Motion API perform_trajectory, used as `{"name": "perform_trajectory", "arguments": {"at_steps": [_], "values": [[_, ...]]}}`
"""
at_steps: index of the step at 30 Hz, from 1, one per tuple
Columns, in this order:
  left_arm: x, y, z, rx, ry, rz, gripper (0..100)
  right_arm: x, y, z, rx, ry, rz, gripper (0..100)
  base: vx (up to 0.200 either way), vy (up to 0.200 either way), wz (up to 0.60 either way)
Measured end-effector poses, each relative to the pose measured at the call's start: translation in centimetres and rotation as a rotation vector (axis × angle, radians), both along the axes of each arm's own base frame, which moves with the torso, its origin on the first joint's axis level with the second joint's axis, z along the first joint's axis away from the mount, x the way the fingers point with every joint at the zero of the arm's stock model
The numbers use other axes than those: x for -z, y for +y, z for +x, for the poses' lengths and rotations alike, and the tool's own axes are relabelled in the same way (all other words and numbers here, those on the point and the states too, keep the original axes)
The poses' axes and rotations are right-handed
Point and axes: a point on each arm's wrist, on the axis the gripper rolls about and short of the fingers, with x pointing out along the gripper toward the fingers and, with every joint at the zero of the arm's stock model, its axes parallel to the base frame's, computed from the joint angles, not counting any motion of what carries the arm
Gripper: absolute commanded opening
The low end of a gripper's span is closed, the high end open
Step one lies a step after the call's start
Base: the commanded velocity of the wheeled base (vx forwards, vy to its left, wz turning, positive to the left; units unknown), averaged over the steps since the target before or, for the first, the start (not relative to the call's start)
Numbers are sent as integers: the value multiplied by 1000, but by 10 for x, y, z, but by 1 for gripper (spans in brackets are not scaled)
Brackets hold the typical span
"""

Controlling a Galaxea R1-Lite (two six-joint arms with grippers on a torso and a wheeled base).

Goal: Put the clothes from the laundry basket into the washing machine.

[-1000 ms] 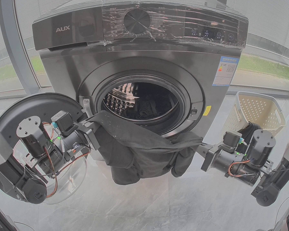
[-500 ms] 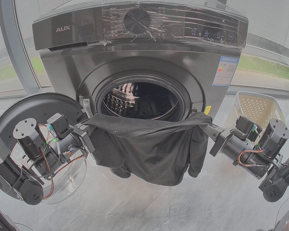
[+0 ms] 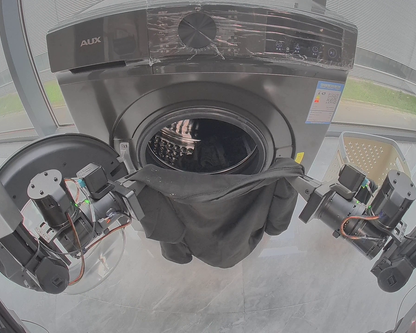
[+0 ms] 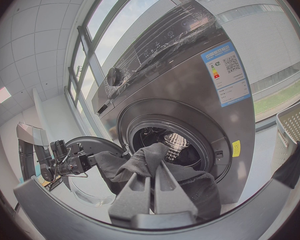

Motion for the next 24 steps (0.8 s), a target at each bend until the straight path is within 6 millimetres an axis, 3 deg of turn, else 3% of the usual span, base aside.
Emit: {"name": "perform_trajectory", "arguments": {"at_steps": [24], "values": [[1, -9, -4, 32, 5, 3, 0, -1, 7, -5, -22, -3, 6, 0, 0, 0, 0]]}}
